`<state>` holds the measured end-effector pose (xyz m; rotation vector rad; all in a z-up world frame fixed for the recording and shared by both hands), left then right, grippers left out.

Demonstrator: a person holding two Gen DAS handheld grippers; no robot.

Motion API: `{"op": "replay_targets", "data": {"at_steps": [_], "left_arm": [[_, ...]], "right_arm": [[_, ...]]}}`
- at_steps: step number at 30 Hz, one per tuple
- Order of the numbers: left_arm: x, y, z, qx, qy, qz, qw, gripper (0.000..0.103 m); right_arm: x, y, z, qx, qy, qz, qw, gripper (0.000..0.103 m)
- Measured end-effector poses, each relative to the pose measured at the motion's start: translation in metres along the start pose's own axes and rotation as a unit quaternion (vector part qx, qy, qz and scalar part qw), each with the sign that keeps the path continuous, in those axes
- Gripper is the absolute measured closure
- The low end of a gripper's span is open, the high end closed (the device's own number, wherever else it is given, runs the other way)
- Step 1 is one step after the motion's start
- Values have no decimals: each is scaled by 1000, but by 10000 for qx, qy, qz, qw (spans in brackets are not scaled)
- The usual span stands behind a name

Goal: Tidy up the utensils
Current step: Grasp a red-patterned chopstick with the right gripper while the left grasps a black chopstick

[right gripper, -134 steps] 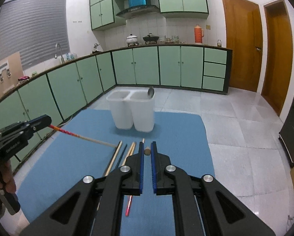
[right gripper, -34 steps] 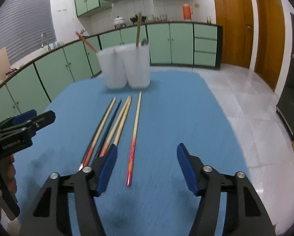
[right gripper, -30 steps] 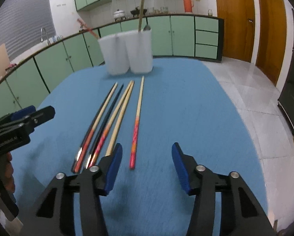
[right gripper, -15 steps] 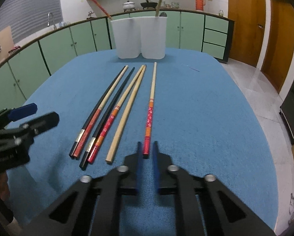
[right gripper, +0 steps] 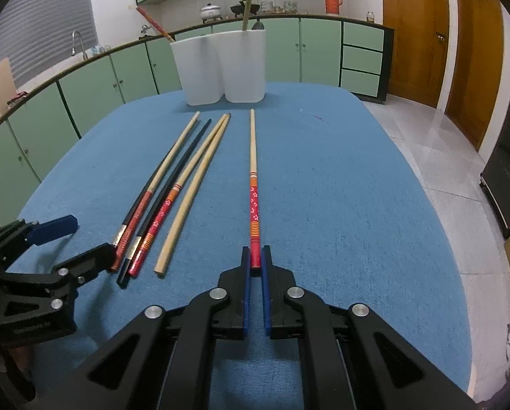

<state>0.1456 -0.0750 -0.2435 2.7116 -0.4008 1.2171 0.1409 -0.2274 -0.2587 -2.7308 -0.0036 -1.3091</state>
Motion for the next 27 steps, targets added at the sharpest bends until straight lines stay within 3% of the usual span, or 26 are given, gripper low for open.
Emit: {"op": "replay_targets", "data": {"at_steps": [13,18,27], "left_arm": [[1,-18,-8,241,23,-29,9997,28],[-1,-11,-12,138,12,4,9999,31],[-4,-1,-7,129,45,4,9999,56]], "right_arm": [[-2,0,0,31,36,42,10000,97],[-2,-1,-1,35,49,48,10000,97],[-3,0,-1,46,63,59,10000,97]]}}
Point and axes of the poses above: each gripper's, at about its wrist camera, not at the fingertips, and z roughly the way its jaws point, y to its right, x to its top, the point moved 9 cm from there along z, roughly the way its jaws point, and after that the axes turned 7 degrees about y, right-handed, at the moved point
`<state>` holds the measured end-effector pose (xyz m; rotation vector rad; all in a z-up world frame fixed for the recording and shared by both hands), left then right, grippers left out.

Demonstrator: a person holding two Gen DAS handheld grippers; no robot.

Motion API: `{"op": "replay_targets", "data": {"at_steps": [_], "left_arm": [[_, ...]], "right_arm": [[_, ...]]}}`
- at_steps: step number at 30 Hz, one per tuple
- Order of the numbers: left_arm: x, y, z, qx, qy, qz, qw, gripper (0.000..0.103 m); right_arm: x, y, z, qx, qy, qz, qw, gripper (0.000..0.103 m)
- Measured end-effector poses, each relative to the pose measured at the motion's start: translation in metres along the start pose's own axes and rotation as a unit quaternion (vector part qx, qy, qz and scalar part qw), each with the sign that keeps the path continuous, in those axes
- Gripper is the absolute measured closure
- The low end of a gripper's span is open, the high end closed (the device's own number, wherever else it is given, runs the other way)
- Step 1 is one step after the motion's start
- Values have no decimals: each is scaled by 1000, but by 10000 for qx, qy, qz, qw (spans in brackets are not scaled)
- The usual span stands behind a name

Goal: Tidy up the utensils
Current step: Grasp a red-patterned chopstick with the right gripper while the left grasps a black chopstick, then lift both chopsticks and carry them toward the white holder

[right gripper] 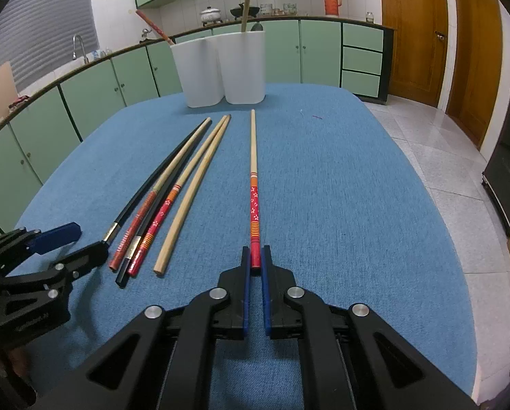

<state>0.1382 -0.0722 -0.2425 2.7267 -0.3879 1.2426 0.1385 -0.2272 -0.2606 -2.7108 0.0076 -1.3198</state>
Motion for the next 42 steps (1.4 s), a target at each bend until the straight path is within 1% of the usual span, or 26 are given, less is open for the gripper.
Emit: {"op": "replay_targets", "data": {"at_steps": [2,4,5,7,8,12,15,18,21,25,32,37,42], "left_arm": [[0,3,0,-22,31,24,10000,63],[-1,9,0,-80,64,56,9999,74],[0,11,0,-110,75,67,9999,78],[0,14,1,-183,83,63,9998,93],[1,15,1,-216,86,51,9997,95],[3,13,-2,-222,101,-19,9997,96],[15,4,-13,-125,307,-30,9994,97],[31,-3,-27,-44,545,-25,9985,97],[49,-8,-40,3,772,-20,9970,97],[82,-14,-60,54,1132,-30,9936,97],[139,-20,-84,-2,1639,-55,9865,97],[174,-22,-93,-130,1846,-108,9827,97],[199,-22,-93,-284,1886,-111,9816,97]], "right_arm": [[0,0,0,-1,3,0,10000,97],[0,1,1,-4,0,5,10000,97],[0,1,1,-8,-1,1,10000,97],[0,0,0,-8,-5,-1,10000,97],[0,0,1,-1,-11,6,10000,97],[4,0,-1,16,-41,-36,10000,97],[11,-1,-7,-22,44,-122,9999,97],[28,-1,-19,-61,242,-224,9994,97],[52,1,-35,-87,498,-337,9982,97],[81,3,-52,-111,777,-388,9962,97],[138,7,-77,68,1201,-275,9924,97],[172,9,-87,250,1305,-99,9911,97],[203,12,-91,354,1259,-31,9914,97]]}}
Point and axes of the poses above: each gripper's, at about its wrist camera, not at the fingertips, and z roughly the way its jaws point, y to its right, x to its top, the point moved 9 cm from there along z, roughly the way its jaws point, and after that the axes turned 7 degrees about y, right-handed, at the moved point
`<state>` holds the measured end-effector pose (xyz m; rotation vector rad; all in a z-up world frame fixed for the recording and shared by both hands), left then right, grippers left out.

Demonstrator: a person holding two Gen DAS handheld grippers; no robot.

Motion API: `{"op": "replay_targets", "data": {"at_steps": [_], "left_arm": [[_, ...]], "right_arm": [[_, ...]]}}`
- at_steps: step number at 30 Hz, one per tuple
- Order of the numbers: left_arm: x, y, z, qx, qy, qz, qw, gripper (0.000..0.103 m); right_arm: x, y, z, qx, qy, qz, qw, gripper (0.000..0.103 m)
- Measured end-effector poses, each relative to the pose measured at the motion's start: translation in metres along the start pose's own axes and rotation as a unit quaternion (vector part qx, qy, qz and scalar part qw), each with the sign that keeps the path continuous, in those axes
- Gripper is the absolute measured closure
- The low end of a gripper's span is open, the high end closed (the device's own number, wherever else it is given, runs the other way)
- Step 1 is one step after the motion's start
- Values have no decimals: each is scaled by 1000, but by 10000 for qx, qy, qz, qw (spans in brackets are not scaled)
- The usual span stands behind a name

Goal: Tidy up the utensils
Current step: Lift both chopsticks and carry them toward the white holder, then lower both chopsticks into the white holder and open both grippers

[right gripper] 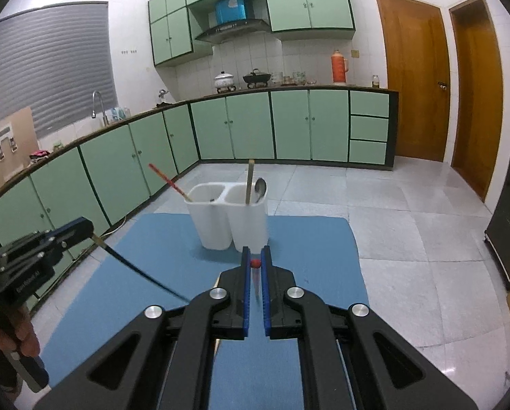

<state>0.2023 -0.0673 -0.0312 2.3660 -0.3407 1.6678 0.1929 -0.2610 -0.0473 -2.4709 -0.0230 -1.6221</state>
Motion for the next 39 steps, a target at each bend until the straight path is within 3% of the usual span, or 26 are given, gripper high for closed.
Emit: {"op": "replay_targets", "data": {"at_steps": [10,16,30,34,39], "left_arm": [[35,-2,9,-160,212,-46,9996,97],[65,-7,13,-190,472,-54,9987,97],[181,-9,56,-39,1406,45,9901,97],[195,-10,86,102,1484,109,9888,97],[185,-14,133,275,1312,162,9908,97]], "right_arm": [[43,-5,10,336,-54,-23,9994,97],[78,-15,10,558,185,-110,9982,97],[194,-26,50,562,994,-166,9933,97],[201,-21,79,390,941,-220,9946,97],[186,-16,120,324,681,-172,9970,97]]}}
Point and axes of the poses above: each gripper's, at about its wrist camera, not at the fingertips, and z roughly the way its jaws point, y to its right, x to its top, the point moved 9 cm from there along z, roughly the way its jaws point, and after that the axes turned 7 degrees about y, right-handed, at the moved point
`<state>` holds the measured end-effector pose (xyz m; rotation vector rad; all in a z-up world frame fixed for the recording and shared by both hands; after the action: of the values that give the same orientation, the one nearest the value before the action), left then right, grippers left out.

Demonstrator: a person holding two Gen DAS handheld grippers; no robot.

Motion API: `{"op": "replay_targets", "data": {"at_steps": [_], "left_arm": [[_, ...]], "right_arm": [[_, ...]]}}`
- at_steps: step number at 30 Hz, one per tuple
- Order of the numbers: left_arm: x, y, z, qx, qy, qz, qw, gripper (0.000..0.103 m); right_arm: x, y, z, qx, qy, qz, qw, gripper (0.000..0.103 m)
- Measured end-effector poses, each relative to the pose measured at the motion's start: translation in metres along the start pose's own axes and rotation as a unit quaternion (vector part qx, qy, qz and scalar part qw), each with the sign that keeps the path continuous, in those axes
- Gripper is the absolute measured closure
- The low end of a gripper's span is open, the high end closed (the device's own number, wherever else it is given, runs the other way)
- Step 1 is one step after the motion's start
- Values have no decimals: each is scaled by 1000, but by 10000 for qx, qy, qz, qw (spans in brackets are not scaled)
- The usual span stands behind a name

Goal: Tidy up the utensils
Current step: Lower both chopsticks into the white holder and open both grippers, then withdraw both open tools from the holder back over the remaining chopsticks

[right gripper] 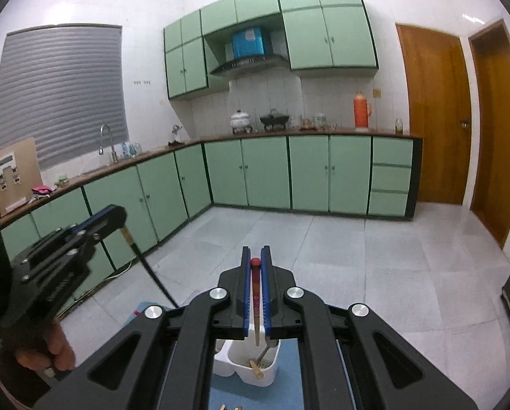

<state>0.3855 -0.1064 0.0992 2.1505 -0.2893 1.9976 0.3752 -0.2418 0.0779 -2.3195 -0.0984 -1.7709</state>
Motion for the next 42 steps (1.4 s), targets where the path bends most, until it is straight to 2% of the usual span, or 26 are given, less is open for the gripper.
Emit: {"op": "replay_targets", "data": {"at_steps": [6,12,14,16,18,24,28,32,35,39,42], "left_arm": [[-49,-9,39,58,-523,-127,9985,97],[-79,-21,46,19,-877,-202,9959,96],[-82,-24,43,-3,-910,-217,9956,90],[-83,-27,37,-6,-881,-216,9959,70],[-81,-28,27,-27,-819,-205,9964,67],[-79,-23,-6,-79,-687,-166,9975,52],[-92,-15,-44,-92,-674,-82,9976,43],[-121,-9,-80,-91,-881,-103,9960,38],[-157,-7,-107,-36,-1226,-47,9924,35],[-208,-12,-135,41,-1831,-191,9829,35],[-237,-18,-148,90,-2171,-254,9758,35]], "right_arm": [[-37,9,36,4,-345,186,9992,97],[-64,11,51,64,-615,223,9978,97],[-71,11,52,89,-685,227,9974,96],[-74,10,50,85,-683,220,9974,92],[-74,11,45,52,-632,248,9977,81],[-75,15,10,-17,-340,215,9992,66],[-91,15,-21,-63,-255,203,9994,57],[-129,11,-55,-113,-350,275,9989,55],[-166,8,-76,-188,-525,357,9978,54],[-229,5,-100,-436,-877,421,9943,54],[-270,3,-113,-459,-1114,614,9908,54]]}}
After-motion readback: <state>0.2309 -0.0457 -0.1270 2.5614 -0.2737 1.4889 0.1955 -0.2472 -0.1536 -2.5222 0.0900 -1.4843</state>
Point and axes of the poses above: each gripper's, at about its wrist camera, not at the fingertips, and z roughly the way its jaws point, y to its right, x to its top, the point moved 9 cm from there along z, roughly the way its jaws point, and after that the axes turned 7 degrees about y, right-handed, at the moved point
